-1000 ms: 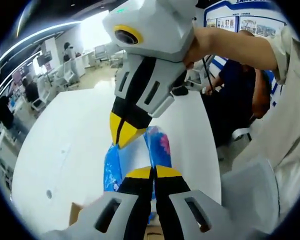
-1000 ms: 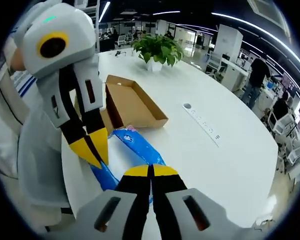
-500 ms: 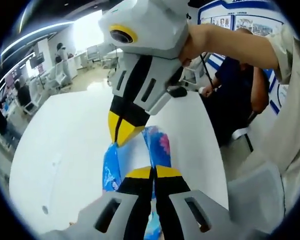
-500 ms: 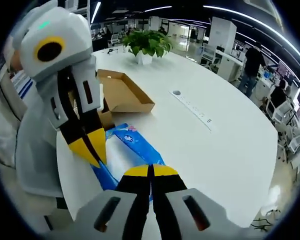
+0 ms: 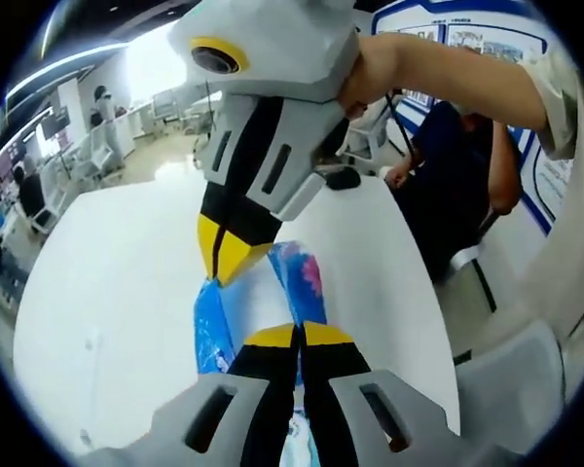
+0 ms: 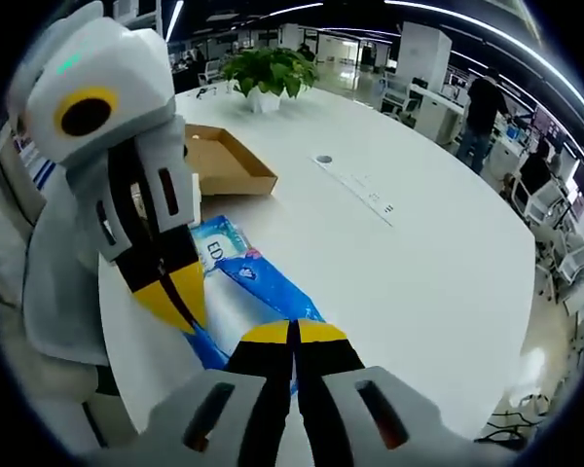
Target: Operate the shoe box by opening the lid, removing the specified soft item, and placing it in the target area until the item is outside and the box remains undamaged.
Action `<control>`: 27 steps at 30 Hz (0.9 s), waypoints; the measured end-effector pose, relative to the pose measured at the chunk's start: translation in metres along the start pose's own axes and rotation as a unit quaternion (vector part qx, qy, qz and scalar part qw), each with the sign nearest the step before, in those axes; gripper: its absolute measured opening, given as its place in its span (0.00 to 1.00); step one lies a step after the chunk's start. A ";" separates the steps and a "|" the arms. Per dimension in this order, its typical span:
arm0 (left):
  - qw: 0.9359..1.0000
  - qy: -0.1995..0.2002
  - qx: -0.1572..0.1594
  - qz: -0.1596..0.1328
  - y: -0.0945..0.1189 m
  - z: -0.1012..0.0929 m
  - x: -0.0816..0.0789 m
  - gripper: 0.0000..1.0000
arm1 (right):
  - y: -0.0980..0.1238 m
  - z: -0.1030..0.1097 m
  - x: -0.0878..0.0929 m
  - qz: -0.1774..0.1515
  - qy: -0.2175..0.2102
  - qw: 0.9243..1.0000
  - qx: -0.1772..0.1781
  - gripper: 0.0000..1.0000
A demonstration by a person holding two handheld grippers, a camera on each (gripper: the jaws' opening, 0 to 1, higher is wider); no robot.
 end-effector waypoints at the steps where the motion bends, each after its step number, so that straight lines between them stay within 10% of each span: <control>1: 1.000 0.000 0.001 0.001 -0.002 0.001 0.000 0.00 | 0.000 -0.002 0.003 0.001 -0.002 1.000 0.001 0.00; 27: 0.999 0.003 0.031 0.012 -0.064 0.013 0.009 0.00 | -0.023 -0.025 0.063 0.048 -0.030 0.998 -0.005 0.00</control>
Point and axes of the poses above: the point that each gripper's makers call its tool centre point, and the gripper's own axes: y roughly backward along the fingers, z roughly to its left, x roughly out of its underside, the point moved 1 cm from there along y, roughly backward along the fingers, and after that the axes turned 6 degrees about y, right-handed, at the moved point
